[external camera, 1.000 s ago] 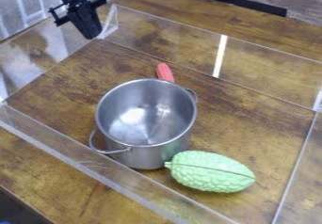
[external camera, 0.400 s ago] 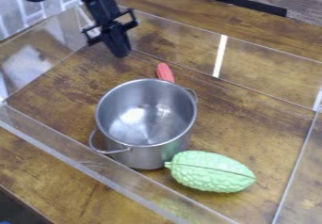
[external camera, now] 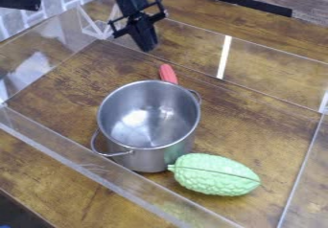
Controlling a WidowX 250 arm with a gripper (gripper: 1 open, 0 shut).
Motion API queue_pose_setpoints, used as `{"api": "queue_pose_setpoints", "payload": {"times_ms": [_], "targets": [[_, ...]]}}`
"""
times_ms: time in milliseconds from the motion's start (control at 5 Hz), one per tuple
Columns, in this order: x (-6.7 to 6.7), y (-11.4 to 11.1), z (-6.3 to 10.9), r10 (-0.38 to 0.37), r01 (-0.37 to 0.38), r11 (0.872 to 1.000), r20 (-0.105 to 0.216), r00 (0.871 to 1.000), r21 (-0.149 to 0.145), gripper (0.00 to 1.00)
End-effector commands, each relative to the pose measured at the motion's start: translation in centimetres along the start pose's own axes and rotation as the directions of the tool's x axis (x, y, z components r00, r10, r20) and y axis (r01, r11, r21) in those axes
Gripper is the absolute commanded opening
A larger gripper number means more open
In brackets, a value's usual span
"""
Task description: Move the orange spoon to the left
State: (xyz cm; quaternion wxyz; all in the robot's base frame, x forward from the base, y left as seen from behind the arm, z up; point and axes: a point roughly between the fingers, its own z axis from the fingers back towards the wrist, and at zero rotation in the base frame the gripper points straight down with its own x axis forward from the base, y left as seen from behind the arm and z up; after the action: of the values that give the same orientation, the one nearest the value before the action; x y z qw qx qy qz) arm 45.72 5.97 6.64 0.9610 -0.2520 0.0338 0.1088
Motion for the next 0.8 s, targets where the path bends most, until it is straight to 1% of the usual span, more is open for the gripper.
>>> {"api": "queue_pose_setpoints", "payload": {"times_ms": [0,400,600], "targets": [[-0.8,-2.9,2.0,-0.108,0.107,0.994,0.024,0.994,0.009,0.00],[-1.3,-4.3,-0.1,-0.147,0.147,0.989,-0.015,0.989,0.023,0.00],[-1.4,-4.7,-0.8,-0.128,0.128,0.991,-0.014,0.992,0.034,0.00]]}}
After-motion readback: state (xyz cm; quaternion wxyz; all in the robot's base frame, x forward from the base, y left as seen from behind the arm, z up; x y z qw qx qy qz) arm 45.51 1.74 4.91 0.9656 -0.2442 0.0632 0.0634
